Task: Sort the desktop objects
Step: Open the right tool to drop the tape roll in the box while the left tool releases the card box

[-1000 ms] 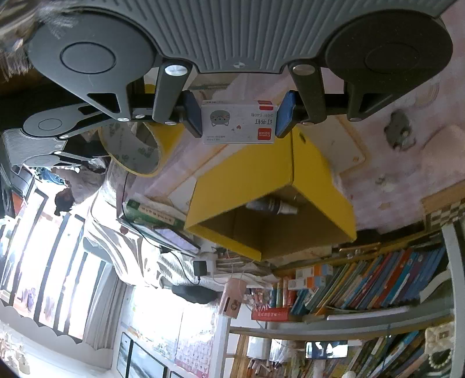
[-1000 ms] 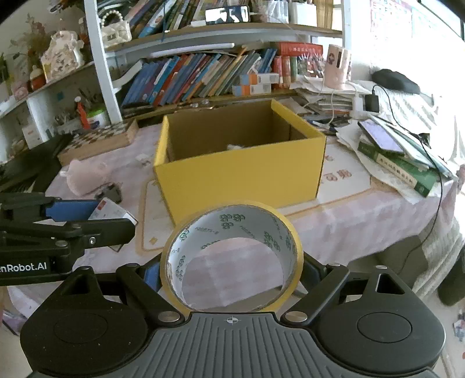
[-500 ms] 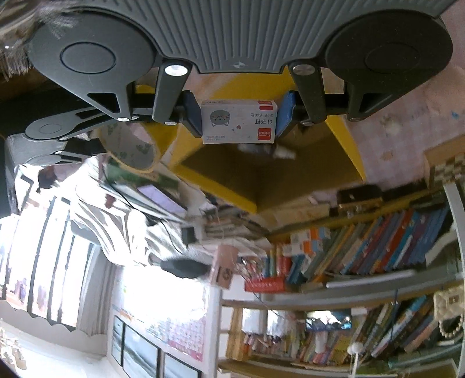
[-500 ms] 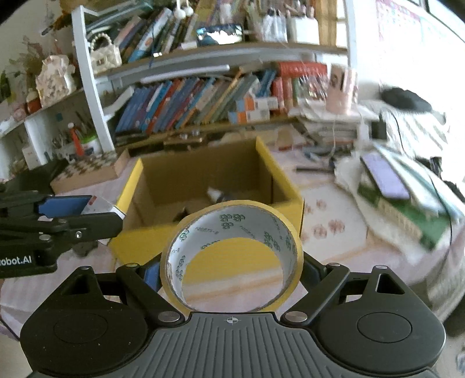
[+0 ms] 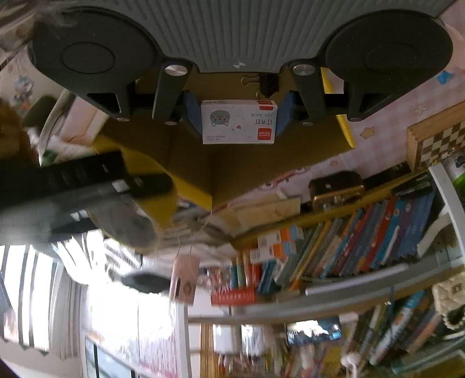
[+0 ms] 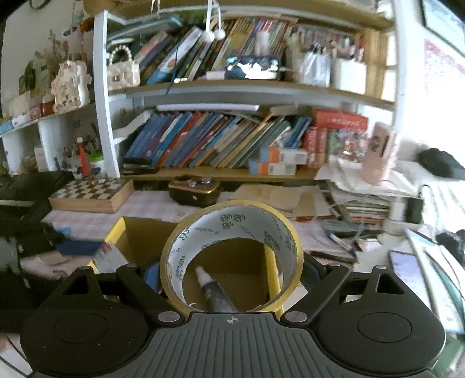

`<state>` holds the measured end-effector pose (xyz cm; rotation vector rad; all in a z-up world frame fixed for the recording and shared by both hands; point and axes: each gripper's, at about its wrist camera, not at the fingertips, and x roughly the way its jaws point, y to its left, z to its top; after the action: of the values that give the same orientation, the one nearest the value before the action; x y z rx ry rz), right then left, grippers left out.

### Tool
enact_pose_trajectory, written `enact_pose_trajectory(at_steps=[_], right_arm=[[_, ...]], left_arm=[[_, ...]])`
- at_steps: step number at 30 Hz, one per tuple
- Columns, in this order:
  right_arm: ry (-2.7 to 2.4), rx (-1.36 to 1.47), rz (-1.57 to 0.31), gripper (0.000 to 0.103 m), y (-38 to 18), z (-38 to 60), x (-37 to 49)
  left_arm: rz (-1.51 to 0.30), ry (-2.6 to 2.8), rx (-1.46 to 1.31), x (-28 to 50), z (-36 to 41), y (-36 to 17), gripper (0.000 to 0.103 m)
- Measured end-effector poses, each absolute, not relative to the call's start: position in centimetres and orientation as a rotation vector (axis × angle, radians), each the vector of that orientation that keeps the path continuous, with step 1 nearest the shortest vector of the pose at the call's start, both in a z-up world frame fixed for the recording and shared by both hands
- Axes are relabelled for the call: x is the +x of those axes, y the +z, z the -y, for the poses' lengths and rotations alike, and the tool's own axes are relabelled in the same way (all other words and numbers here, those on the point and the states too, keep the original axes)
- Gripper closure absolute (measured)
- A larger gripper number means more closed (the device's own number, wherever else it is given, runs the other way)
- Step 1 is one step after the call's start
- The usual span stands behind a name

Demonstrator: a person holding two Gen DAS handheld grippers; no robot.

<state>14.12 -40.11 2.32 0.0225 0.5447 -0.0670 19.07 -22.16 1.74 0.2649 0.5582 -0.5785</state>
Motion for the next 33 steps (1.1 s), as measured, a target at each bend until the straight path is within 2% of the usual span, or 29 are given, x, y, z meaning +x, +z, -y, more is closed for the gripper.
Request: enact_pose_trajectory(at_steps=[15,23,31,33], right_arm=[[0.118,-0.019,-0.863,0.013,-3.2,39.3,26.4],[0.157,-0.169,-1.034,0.013,-6.3,36.8,29.8],[0.188,-0.156,-1.078,0.012,-7.3,36.4,30.5],[0.188,-0.150,-1.073,0.012,-7.3,36.5,30.5]], left_arm=[[-0.789,-0.561,0.308,23.7,25.4,-3.2,0.053],[-0.891,-0.579,0.366,24.5,26.3,-4.0,0.052],[-0.914,-0.576,0.365,24.7,26.3,-4.0,0.051],[-0.906,-0.573,0.362,24.6,26.3,-4.0,0.048]])
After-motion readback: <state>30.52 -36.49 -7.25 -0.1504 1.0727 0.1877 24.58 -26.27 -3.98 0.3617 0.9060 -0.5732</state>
